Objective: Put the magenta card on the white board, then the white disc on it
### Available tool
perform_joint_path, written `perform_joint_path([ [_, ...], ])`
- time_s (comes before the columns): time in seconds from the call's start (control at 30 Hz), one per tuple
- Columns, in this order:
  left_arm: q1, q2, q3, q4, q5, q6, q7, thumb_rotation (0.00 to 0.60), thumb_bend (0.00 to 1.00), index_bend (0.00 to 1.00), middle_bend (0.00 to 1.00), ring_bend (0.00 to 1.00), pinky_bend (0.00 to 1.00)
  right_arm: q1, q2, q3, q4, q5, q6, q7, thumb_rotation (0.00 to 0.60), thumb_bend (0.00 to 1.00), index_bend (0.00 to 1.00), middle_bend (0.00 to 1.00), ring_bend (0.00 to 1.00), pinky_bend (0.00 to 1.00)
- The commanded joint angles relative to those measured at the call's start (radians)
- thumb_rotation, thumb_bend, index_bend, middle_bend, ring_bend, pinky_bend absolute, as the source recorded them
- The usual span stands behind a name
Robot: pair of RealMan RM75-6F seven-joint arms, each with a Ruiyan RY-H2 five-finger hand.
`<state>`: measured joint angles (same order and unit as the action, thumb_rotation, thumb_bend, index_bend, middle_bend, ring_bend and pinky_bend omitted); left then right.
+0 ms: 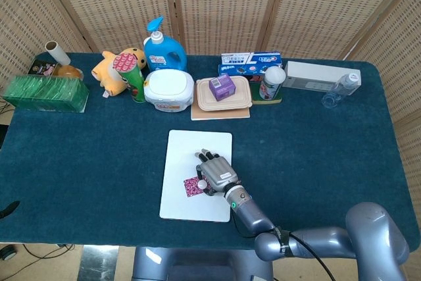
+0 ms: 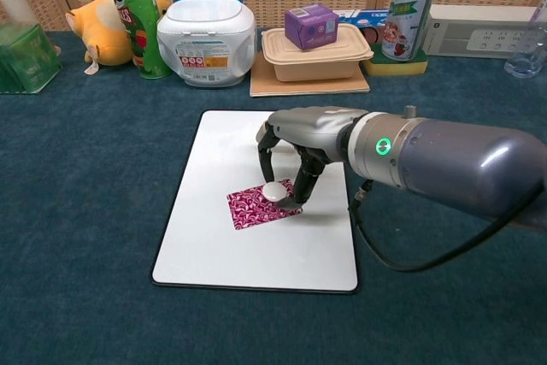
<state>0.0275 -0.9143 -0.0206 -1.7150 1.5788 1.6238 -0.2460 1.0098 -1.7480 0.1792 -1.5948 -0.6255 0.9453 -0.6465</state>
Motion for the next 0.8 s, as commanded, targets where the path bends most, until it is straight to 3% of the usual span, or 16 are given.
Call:
perform_joint_path([
  [0.03,0.0,-0.001,0.0,-0.002,0.0,0.001,0.002,0.6,0.1,0.0,0.0,0.0,0.0,0.013,-0.02,0.009,0.011,0.021,0.011,-0.011,0.6,0.36,0.51,0.11,0.0,0.18],
  [0.23,0.003,0.002,0.0,0.003,-0.002,0.006,-0.011,0.6,0.1,0.0,0.0,0.0,0.0,0.032,-0.06,0.013,0.048,0.058,0.015,-0.031,0.6,0.36,0.52,0.11,0.0,0.18],
  [0.5,0.005,0.004,0.0,0.013,-0.002,0.013,-0.031,0.6,0.1,0.0,0.0,0.0,0.0,0.029,-0.043,0.015,0.037,0.058,0.009,-0.018,0.6,0.35,0.32,0.1,0.0,0.18],
  [0.8,0.004,0.004,-0.001,0.016,-0.003,0.012,-0.035,0.6,0.1,0.0,0.0,0.0,0.0,0.024,-0.002,0.009,-0.023,0.032,0.023,-0.016,0.6,0.35,0.29,0.09,0.0,0.17],
])
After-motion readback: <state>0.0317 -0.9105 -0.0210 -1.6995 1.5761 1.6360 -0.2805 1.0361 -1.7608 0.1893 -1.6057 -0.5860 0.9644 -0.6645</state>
